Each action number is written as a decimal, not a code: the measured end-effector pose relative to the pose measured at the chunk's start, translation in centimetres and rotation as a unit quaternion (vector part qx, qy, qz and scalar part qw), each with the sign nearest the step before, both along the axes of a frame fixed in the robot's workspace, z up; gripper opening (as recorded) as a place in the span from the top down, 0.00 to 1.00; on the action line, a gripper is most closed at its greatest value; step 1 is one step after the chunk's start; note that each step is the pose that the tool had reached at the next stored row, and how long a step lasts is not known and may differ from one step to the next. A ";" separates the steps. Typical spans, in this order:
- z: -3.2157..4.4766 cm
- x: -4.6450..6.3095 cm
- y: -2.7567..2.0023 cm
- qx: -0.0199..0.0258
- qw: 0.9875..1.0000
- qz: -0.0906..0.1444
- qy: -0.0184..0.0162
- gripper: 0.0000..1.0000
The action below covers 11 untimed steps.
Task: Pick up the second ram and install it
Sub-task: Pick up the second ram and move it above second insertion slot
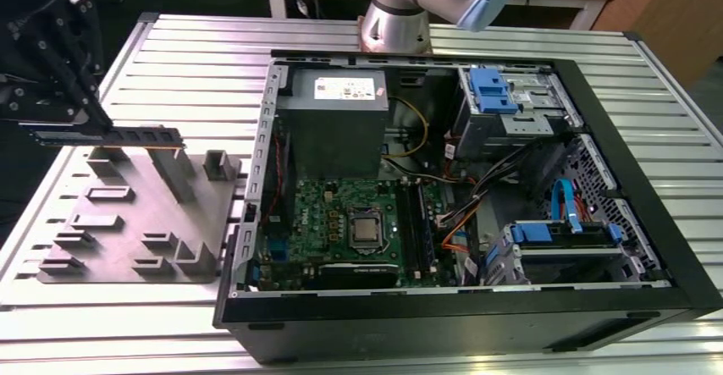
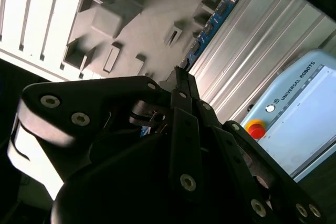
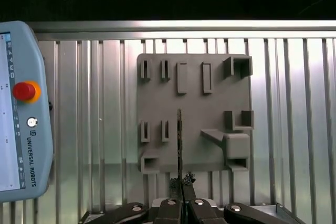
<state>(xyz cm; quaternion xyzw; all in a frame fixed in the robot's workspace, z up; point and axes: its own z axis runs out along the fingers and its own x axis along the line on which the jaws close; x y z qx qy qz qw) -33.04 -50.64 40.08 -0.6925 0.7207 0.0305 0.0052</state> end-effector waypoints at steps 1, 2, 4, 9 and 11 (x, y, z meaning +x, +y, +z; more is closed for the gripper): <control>0.00 0.3 0.00 0.000 1.000 0.000 0.000 0.92; 0.00 0.5 0.00 0.000 1.000 -0.001 0.000 0.92; 0.00 1.0 0.00 0.000 1.000 -0.002 0.000 0.92; -0.01 2.2 0.00 0.000 1.000 -0.004 0.000 0.92; -0.01 2.7 0.00 0.000 1.000 -0.004 0.000 0.92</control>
